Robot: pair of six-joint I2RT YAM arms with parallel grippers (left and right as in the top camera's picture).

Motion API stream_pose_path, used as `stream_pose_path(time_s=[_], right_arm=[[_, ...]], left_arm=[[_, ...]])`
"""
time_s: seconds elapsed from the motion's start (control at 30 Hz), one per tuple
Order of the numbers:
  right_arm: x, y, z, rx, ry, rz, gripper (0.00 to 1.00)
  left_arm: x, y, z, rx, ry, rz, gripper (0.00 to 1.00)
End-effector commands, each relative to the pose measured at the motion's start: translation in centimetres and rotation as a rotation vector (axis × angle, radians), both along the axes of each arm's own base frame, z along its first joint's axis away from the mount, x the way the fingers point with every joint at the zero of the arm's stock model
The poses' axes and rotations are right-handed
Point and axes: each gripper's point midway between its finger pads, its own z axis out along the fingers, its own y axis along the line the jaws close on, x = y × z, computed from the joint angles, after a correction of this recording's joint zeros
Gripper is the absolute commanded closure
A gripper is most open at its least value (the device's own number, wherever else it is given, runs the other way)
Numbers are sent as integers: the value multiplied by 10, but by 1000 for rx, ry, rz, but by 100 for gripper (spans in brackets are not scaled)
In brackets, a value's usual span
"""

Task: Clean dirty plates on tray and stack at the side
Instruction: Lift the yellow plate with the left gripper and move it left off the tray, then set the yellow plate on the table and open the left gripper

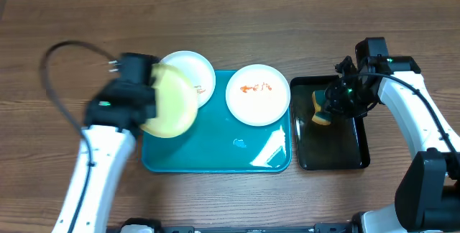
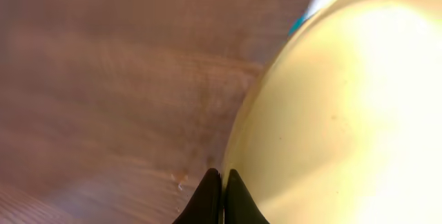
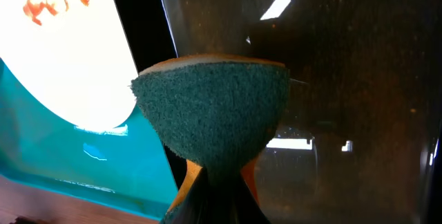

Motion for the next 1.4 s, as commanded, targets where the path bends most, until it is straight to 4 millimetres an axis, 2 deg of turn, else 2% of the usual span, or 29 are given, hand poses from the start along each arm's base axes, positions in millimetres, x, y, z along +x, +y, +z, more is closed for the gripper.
stream_pose_path(time_s=[0.0, 0.03, 0.07, 0.2, 0.4, 0.53, 0.8, 0.93, 0.97, 1.07, 1.17, 1.23, 1.27, 1.37], right_arm=[[-1, 2, 8, 2, -30, 12, 96], [-1, 2, 8, 2, -30, 12, 96], [-1, 2, 8, 2, -29, 12, 96], [-1, 2, 8, 2, -28, 20, 96], [-4, 2, 7, 1, -22, 33, 96], [-4, 2, 7, 1, -22, 33, 96], [-4, 2, 7, 1, -22, 33, 96], [-4, 2, 7, 1, -22, 33, 96], [-4, 2, 7, 1, -22, 33, 96], [-4, 2, 7, 1, -22, 33, 96], [-4, 2, 7, 1, -22, 33, 96], [-4, 2, 7, 1, -22, 33, 96], [-4, 2, 7, 1, -22, 33, 96], [-4, 2, 7, 1, -22, 33, 96]], left_arm=[[-3, 29, -6, -242, -30, 140, 96], [-5, 42, -9, -261, -33, 191, 96], [-14, 72, -16, -282, -36, 325, 96], [-29, 115, -35, -330, -32, 539, 96], [-40, 156, -71, -367, 18, 691, 96], [-41, 168, -94, -396, 53, 731, 96], [-26, 178, -114, -412, 44, 707, 94], [-27, 177, -114, -414, 49, 707, 73], [-27, 172, -114, -438, 53, 700, 52], [-23, 159, -110, -505, 52, 672, 34], [-7, 139, -96, -594, 7, 593, 19], [9, 120, -77, -625, -43, 483, 4], [15, 113, -70, -622, -61, 443, 0], [37, 80, -43, -564, -112, 227, 0]])
